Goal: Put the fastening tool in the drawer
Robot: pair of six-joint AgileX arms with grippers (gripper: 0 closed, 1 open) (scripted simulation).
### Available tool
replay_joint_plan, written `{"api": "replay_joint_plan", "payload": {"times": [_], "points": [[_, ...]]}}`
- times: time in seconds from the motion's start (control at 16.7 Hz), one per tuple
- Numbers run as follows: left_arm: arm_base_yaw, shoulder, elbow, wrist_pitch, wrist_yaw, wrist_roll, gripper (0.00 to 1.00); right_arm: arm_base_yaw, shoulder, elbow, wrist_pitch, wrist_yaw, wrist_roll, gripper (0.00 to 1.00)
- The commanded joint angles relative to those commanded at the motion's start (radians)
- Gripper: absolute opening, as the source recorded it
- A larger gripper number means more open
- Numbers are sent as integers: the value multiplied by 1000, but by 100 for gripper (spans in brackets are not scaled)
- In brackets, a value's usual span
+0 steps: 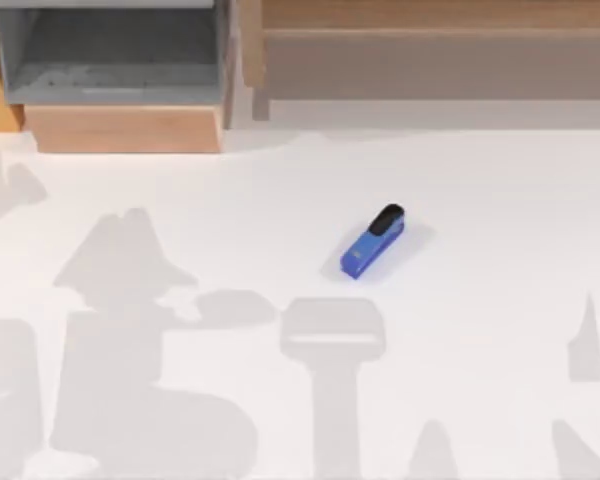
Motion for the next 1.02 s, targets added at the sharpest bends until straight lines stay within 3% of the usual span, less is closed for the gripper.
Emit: {"api": "replay_joint_plan", "payload": {"times": [0.3, 0.54, 1.02], "points": [[49, 446, 231, 230, 76, 269, 100, 0, 0, 0, 0, 0, 0, 100], [68, 683, 363, 358, 117, 385, 100, 0, 0, 0, 0, 0, 0, 100], [68, 758, 404, 400, 130, 416, 100, 0, 0, 0, 0, 0, 0, 100]]}}
